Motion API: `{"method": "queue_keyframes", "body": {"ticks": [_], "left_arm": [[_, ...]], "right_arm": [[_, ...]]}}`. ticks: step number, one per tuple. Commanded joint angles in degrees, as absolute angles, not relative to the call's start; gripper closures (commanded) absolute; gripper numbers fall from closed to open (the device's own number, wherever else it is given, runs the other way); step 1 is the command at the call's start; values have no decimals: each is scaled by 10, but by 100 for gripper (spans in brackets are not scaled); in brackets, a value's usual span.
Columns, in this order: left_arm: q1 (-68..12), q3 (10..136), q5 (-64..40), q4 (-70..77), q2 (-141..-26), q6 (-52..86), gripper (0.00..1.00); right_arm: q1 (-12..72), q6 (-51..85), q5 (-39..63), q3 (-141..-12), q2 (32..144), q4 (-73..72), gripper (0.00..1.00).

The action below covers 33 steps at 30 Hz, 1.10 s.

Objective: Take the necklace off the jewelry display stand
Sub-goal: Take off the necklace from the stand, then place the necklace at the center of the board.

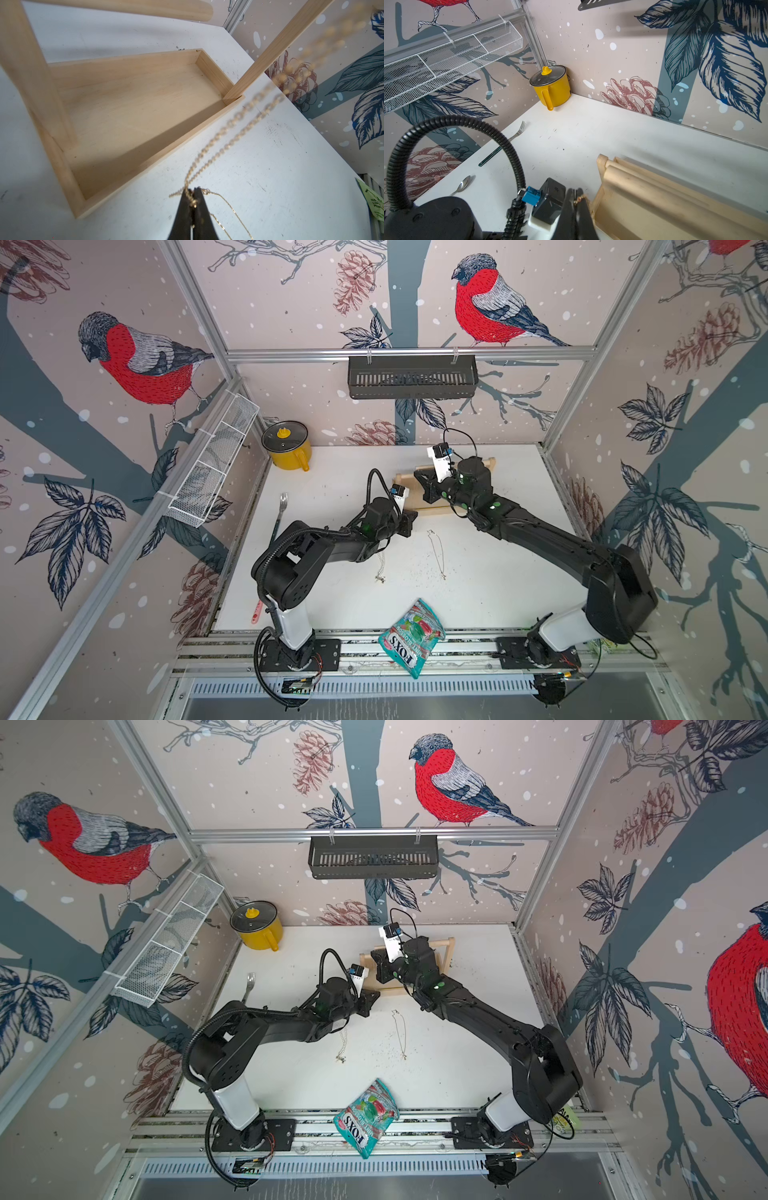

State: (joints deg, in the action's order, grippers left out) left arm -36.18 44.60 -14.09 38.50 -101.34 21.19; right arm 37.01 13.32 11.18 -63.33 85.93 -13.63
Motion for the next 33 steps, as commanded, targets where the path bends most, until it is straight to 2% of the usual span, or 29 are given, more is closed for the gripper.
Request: {"method": "queue_keyframes", "body": {"ticks": [1,20,33], "left_arm": [[-361,430,-159,423,-995,223,100],[-430,391,-123,349,-916,208,100],[-487,380,-91,276,-857,211,100]], "right_arm": [[373,133,105,-630,847,-153,100],[406,109,70,-621,778,-137,100],[437,94,13,-574,672,-111,100]]}}
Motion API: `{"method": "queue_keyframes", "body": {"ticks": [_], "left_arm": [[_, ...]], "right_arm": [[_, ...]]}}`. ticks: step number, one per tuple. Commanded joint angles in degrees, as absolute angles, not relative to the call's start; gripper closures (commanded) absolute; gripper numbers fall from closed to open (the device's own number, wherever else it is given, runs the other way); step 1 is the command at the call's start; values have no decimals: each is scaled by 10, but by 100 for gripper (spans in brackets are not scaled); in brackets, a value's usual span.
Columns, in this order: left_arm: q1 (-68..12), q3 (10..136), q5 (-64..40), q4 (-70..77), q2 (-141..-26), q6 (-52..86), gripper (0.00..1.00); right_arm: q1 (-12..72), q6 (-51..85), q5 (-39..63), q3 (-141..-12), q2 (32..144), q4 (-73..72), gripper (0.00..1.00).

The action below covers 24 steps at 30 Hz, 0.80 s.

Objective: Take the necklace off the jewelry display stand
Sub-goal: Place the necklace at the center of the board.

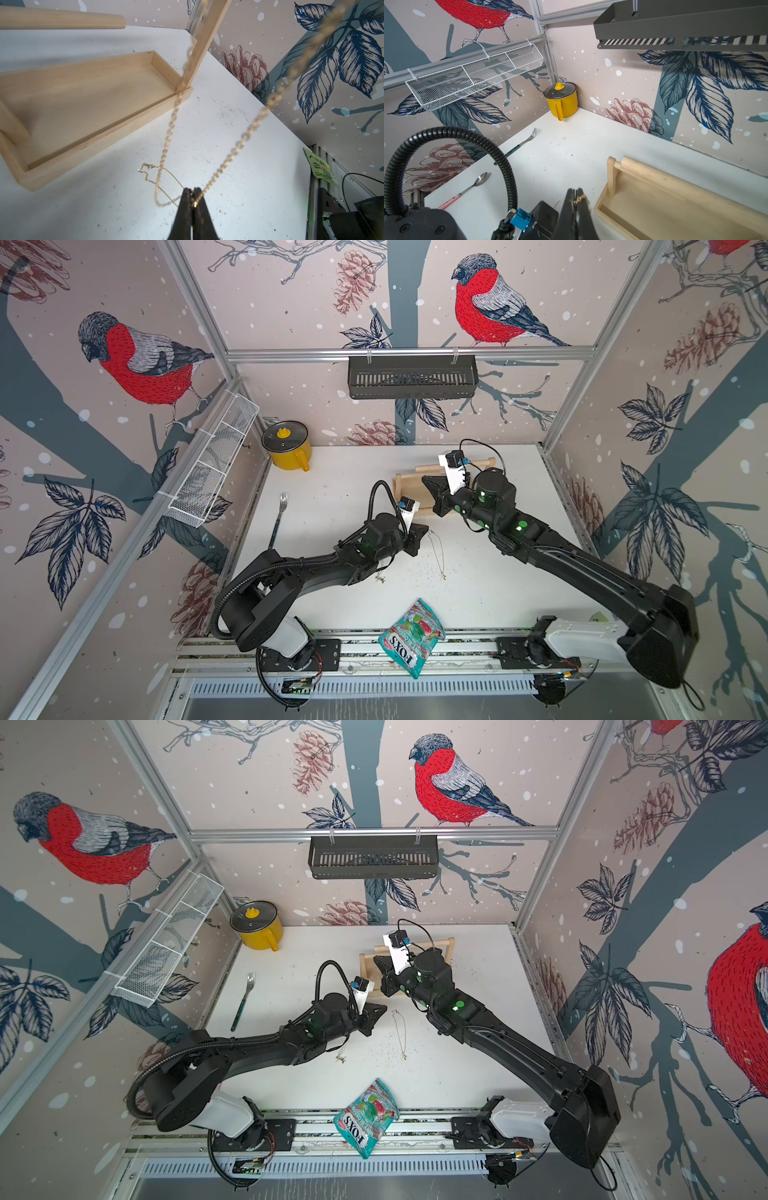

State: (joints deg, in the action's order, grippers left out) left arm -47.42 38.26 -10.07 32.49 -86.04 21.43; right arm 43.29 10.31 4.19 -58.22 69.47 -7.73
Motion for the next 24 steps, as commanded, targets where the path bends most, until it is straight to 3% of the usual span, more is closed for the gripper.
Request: {"method": "queue_keyframes", "body": {"ticks": [1,12,24], "left_arm": [[-496,382,-88,271,-856,212,100],[-609,429,-58,250,-905,234,100],[-692,563,-119,280,-1092,271,100]], "right_arm": [[440,94,7,-566,659,-107,100],[455,127,-110,-466,485,-14,100],[452,264,-321,-378,353,158,100]]}}
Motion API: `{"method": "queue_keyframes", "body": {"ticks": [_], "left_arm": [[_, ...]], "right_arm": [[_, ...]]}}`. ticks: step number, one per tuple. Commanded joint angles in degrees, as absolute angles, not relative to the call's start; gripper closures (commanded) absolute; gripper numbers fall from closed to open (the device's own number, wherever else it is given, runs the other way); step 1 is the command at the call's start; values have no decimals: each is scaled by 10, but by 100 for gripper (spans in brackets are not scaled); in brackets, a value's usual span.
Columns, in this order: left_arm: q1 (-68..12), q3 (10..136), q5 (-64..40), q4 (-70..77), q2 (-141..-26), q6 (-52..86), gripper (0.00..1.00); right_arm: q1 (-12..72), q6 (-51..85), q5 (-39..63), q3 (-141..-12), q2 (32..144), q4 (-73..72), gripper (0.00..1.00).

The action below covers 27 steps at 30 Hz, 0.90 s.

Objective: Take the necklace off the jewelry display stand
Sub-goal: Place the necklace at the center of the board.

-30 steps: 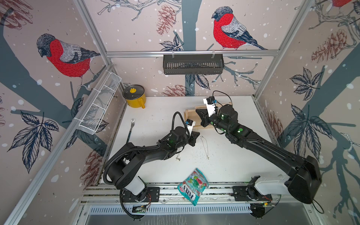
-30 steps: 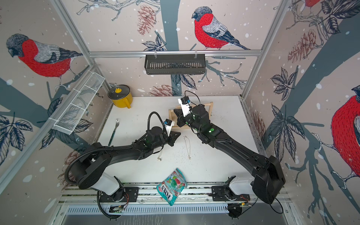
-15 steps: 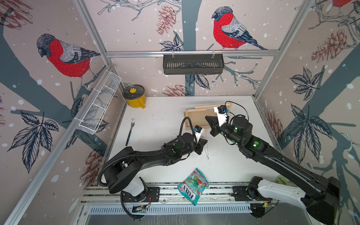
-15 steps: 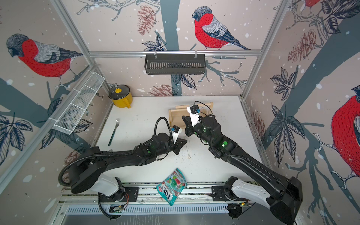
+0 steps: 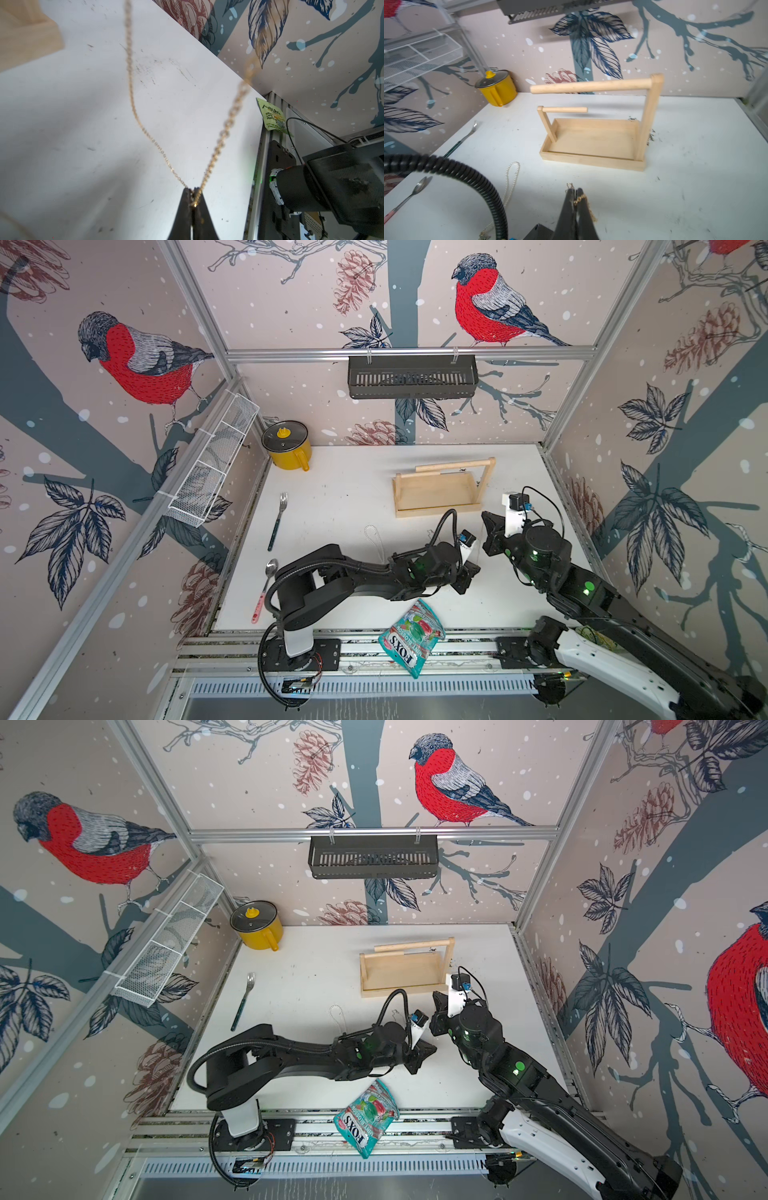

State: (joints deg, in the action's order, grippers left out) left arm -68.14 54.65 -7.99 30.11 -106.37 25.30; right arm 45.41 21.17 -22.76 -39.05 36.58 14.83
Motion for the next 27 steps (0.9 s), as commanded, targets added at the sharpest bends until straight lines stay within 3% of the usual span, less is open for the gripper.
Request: {"method": "queue_keyframes", "body": {"ticks": [1,8,17,27], "left_arm": [[-694,568,-125,286,-1105,277,100],[-695,597,-165,312,-1182,323,100],[-695,617,-171,309,-1231,349,100],[-687,646,-171,301,-1257,409,100]], "right_arm": [[451,278,-335,-371,351,170,100],[409,339,-348,-308,381,179,100],[281,301,-230,-222,449,38,100],[175,260,-83,-226,575,-75,100]]}}
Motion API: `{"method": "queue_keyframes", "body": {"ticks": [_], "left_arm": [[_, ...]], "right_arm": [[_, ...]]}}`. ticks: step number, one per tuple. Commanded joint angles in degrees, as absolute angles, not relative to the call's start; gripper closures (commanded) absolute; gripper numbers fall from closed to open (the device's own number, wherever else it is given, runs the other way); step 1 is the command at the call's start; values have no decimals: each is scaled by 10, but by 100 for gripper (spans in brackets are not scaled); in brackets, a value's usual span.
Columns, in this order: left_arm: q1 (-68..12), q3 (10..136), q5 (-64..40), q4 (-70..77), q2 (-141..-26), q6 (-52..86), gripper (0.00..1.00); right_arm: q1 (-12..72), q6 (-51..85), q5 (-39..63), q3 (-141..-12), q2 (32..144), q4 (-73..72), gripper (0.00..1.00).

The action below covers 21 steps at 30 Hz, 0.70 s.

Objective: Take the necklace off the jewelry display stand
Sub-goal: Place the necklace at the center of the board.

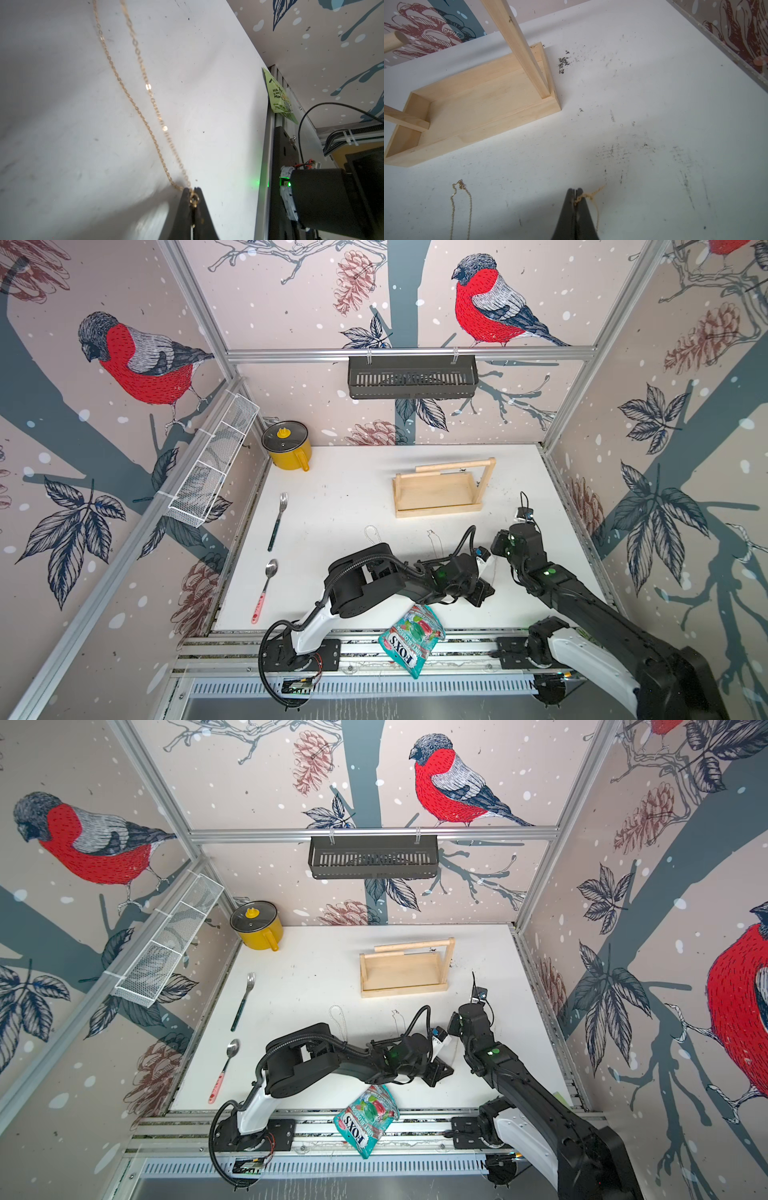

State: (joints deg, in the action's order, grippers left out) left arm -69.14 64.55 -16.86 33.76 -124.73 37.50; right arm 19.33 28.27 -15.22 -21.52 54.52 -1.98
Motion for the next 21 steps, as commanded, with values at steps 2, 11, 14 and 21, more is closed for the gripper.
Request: {"method": "queue_keyframes", "body": {"ticks": [2,11,14,21], "left_arm": [[-683,646,-172,302,-1257,427,100],[-659,645,-169,277,-1255,500,97],[-654,646,-158,256,-1250,514,85],[-652,651,-141,220,-1242,535,68]], "right_arm": [[162,252,-53,-235,608,-89,99],[142,234,-15,-273,745,-141,96],[140,233,-10,-286,777,-150,95],[138,227,-3,-325,852,-153,80]]}}
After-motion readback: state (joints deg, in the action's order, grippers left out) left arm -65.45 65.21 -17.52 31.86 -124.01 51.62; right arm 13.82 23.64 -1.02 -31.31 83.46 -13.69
